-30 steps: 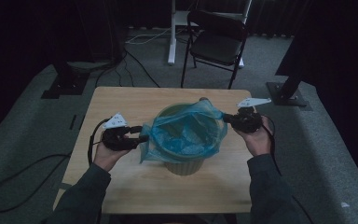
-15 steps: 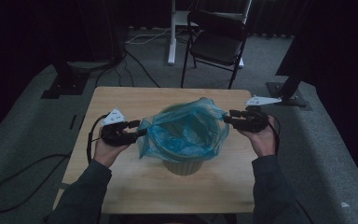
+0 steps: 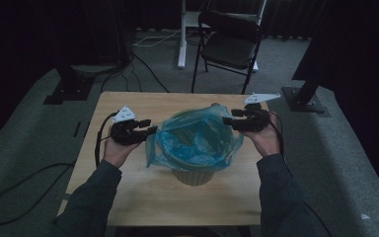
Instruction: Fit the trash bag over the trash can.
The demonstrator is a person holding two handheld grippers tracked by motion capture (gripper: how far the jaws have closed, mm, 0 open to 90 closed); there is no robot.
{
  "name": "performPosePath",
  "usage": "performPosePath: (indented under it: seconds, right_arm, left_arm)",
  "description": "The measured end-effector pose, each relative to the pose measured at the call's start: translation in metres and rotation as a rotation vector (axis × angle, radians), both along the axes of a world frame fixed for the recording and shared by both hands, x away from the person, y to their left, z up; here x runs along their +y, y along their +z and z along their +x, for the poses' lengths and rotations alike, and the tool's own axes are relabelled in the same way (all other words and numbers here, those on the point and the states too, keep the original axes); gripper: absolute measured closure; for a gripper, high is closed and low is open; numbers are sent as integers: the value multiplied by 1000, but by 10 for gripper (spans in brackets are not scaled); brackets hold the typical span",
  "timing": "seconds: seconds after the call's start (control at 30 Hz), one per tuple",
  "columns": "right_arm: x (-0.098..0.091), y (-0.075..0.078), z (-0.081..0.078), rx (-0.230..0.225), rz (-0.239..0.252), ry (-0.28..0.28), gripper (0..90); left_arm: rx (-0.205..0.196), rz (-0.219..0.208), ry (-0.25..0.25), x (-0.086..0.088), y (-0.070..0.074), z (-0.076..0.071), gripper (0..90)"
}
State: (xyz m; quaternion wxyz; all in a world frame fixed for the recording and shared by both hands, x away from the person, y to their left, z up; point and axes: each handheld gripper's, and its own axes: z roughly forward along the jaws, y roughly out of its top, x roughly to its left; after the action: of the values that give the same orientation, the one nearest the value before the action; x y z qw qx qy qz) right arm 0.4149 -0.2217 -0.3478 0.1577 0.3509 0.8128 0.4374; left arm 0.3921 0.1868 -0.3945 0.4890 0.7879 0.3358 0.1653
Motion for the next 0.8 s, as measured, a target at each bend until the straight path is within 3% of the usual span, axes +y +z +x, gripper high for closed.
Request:
performPosePath:
  seconds: [0.03, 0.2, 0.27, 0.57, 0.8]
  right_arm:
    - [1, -1, 2, 11, 2, 0, 514]
    - [0, -4, 15, 48, 44, -13, 799]
    - [-3, -3, 18, 54, 51, -43, 847]
    - [-16, -3, 24, 75, 58, -98, 868]
    - [-24, -20, 33, 145, 66, -153, 877]
  left_arm:
    - [3, -5, -2, -1, 0, 3, 618]
    - [-4, -15, -2, -8, 1, 11, 808]
    - [-10, -21, 3, -10, 4, 15, 862]
    - [-30, -12, 23, -24, 11, 27, 893]
    - [-49, -1, 45, -37, 16, 40, 895]
